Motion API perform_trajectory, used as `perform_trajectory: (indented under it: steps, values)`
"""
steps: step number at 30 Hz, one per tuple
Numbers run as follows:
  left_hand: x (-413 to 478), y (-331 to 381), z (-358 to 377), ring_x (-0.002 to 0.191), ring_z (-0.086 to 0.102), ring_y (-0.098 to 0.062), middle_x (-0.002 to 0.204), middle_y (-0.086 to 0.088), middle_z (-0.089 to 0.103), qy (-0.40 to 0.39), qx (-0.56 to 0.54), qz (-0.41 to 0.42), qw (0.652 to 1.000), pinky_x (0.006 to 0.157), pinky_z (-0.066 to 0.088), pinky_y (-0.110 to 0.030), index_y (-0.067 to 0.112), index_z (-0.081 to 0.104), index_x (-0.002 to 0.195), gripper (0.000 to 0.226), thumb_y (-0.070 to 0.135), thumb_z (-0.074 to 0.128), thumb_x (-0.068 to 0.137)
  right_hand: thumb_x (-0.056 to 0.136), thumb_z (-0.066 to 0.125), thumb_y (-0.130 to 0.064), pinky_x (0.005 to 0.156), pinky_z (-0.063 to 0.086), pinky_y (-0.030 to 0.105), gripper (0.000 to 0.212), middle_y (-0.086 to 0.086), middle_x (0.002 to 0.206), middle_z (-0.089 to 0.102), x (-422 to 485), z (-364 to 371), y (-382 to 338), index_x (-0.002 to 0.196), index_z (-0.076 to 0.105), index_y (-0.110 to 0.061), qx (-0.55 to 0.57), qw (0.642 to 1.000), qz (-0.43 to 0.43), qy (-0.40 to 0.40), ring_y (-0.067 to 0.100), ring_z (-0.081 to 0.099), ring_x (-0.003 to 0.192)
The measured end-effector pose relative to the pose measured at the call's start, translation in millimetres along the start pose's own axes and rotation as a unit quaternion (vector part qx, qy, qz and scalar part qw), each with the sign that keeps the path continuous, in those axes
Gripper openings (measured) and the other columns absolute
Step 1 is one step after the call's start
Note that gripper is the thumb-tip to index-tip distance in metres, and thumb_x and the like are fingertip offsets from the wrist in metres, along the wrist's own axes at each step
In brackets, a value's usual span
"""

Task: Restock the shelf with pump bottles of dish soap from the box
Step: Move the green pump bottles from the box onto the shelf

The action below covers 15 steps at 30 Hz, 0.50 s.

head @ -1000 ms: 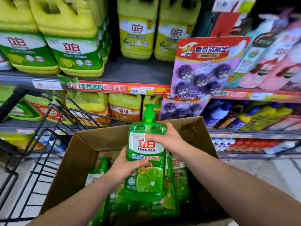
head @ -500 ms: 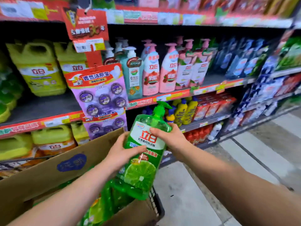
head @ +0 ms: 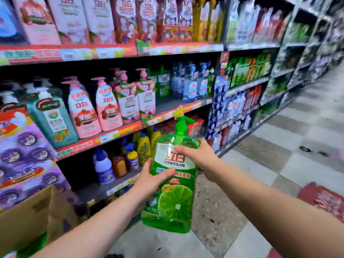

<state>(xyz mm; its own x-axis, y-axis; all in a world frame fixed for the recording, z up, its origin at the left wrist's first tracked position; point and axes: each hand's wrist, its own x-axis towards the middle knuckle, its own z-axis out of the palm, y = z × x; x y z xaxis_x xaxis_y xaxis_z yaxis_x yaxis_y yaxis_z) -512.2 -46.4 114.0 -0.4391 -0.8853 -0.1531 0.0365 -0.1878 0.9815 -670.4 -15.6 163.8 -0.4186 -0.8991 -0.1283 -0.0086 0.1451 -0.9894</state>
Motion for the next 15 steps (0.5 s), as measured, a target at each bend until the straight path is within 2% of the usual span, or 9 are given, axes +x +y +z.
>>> perform_trajectory:
  steps: [2,5,8,12,13,15]
  values:
    - [11,-3,24,0.103,0.065,-0.032,0.113,-0.012,0.068,-0.016,0.020,-0.006,1.000,0.095,0.049,-0.051,0.018,0.045,0.129,0.097,0.035,0.088,0.044,0.068,0.084,-0.019,0.070,0.058,0.030,0.052,0.010,0.103,0.070,6,-25,6,0.108,0.052,-0.010,0.016,1.000,0.006,0.026,0.020,0.070,0.081]
    - [35,-7,53,0.096,0.068,-0.029,0.107,-0.009,0.071,-0.050,0.014,-0.016,0.999,0.092,0.051,-0.050,0.019,0.047,0.123,0.077,0.029,0.083,0.055,0.067,0.084,-0.019,0.063,0.057,0.025,0.055,0.008,0.097,0.070,21,-56,12,0.111,0.052,-0.010,0.029,0.998,0.010,0.056,0.014,0.069,0.072]
    - [66,-9,79,0.094,0.069,-0.027,0.106,-0.009,0.071,-0.083,0.018,-0.034,0.996,0.091,0.052,-0.050,0.020,0.050,0.121,0.087,0.039,0.084,0.043,0.066,0.085,-0.021,0.071,0.059,0.033,0.061,0.010,0.102,0.069,43,-86,15,0.114,0.048,-0.010,0.030,0.996,0.020,0.085,0.019,0.071,0.079]
    - [118,-8,113,0.088,0.072,-0.023,0.102,-0.004,0.073,-0.129,0.038,-0.048,0.990,0.084,0.055,-0.043,0.023,0.055,0.116,0.096,0.053,0.085,0.030,0.067,0.084,-0.017,0.053,0.055,0.023,0.042,0.002,0.084,0.072,85,-123,13,0.093,0.051,-0.017,0.027,0.994,0.010,0.105,0.011,0.070,0.063]
    - [135,-7,120,0.086,0.072,-0.021,0.100,-0.003,0.073,-0.137,0.040,-0.050,0.989,0.082,0.056,-0.041,0.024,0.056,0.114,0.095,0.056,0.085,0.028,0.068,0.084,-0.015,0.054,0.056,0.023,0.042,0.002,0.082,0.073,99,-131,12,0.095,0.052,-0.015,0.025,0.994,0.008,0.108,0.012,0.070,0.063]
    - [168,-3,132,0.086,0.072,-0.022,0.100,-0.003,0.074,-0.151,0.037,-0.056,0.986,0.084,0.056,-0.043,0.028,0.056,0.109,0.092,0.058,0.085,0.026,0.067,0.084,-0.016,0.063,0.059,0.029,0.053,0.008,0.092,0.073,127,-143,6,0.106,0.051,-0.009,0.020,0.993,0.013,0.120,0.017,0.071,0.072]
